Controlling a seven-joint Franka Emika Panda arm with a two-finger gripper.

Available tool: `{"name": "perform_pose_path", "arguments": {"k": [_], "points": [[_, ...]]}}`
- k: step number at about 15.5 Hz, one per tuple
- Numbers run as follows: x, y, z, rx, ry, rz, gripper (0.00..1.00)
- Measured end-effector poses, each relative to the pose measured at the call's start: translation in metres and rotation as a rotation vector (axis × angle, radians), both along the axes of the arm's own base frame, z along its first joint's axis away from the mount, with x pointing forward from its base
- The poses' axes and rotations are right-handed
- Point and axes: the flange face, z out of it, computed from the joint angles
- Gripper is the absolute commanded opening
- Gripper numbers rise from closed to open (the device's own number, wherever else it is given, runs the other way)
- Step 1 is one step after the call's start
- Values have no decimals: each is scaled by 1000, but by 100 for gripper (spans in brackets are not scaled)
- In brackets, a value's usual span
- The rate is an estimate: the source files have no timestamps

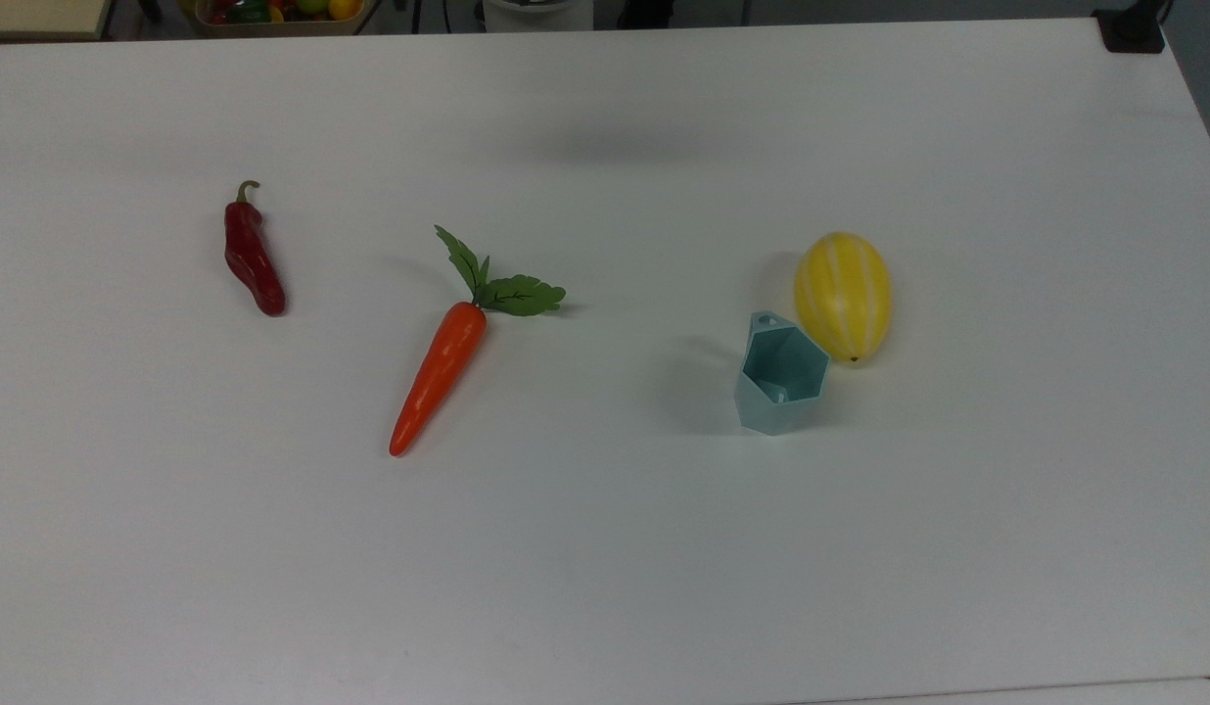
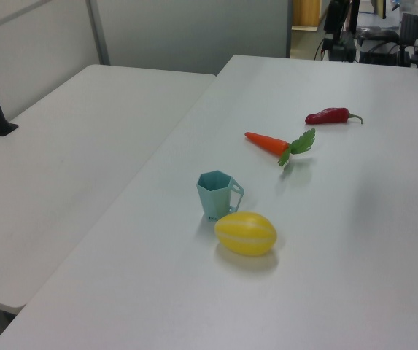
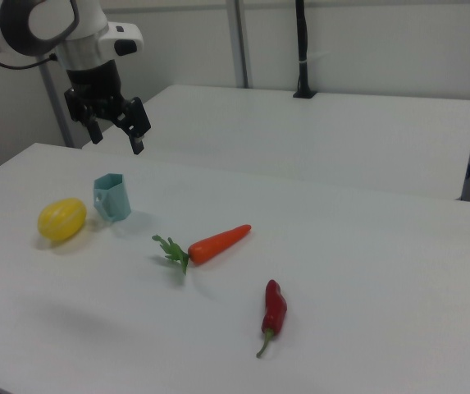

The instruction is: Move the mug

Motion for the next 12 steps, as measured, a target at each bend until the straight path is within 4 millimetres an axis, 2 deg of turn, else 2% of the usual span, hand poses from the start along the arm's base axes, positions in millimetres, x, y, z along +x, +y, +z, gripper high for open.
{"name": "perform_pose_path", "arguments": {"k": [9,12], "points": [[0,0,-3,0,8,1,100],[-1,7,-5,-1,15,13,100]]}}
